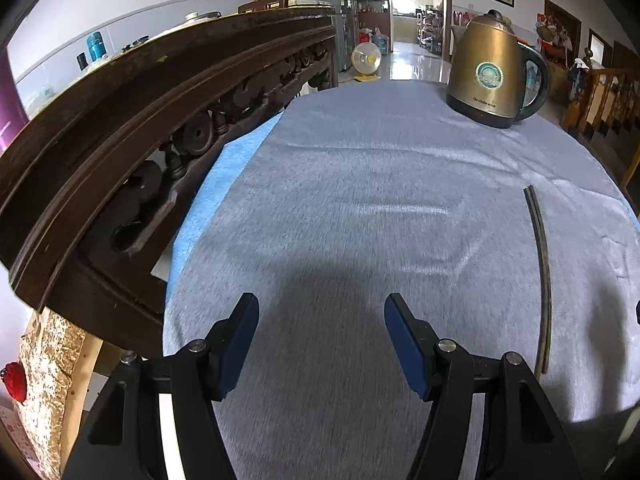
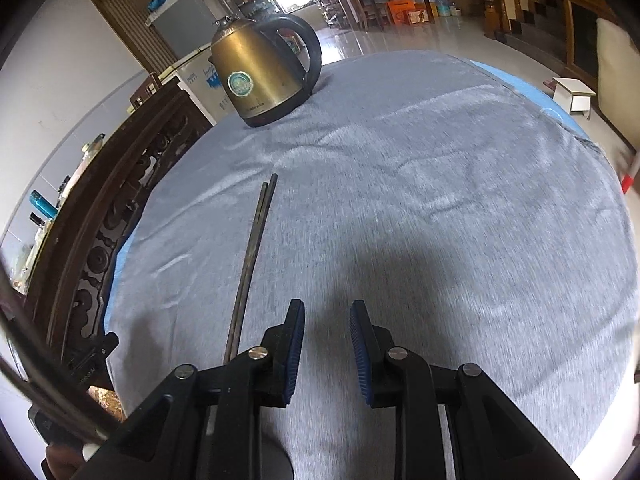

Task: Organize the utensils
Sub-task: 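Move both open tools toward the last dark chopstick on the cloth, then lower the right tool over the loose dark chopstick and close on it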

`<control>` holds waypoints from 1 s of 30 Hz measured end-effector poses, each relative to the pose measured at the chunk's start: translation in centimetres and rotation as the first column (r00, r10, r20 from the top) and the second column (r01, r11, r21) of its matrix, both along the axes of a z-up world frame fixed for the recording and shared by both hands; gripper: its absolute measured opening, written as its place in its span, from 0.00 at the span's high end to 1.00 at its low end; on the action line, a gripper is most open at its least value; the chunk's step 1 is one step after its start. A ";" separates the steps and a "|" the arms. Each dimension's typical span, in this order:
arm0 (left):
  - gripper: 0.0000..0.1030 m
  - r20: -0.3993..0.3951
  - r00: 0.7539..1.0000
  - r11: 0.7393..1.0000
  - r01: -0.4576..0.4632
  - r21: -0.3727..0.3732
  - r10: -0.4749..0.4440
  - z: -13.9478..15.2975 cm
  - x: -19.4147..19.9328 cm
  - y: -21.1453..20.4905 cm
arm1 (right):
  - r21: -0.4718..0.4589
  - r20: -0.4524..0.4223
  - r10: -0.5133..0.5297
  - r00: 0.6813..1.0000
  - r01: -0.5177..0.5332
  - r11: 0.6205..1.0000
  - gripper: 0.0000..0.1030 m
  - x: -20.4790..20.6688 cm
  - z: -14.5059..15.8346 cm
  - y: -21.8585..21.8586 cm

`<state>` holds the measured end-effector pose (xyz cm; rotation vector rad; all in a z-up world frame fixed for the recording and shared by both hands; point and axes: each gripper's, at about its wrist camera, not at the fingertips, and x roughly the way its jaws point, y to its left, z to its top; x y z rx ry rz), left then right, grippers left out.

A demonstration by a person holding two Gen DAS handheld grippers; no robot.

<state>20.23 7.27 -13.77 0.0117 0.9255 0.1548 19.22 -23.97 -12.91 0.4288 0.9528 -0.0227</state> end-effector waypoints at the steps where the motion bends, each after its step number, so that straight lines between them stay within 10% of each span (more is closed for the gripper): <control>1: 0.36 -0.002 1.000 1.000 0.001 0.000 -0.001 -0.1 0.3 0.0 | -0.002 -0.001 0.002 1.000 -0.002 1.000 0.75 0.4 0.0 0.0; 30: 0.36 0.032 0.986 0.987 0.162 0.015 -0.162 1.1 9.2 -6.1 | 0.058 -0.066 0.211 0.975 -0.207 0.977 0.75 18.9 -2.2 4.2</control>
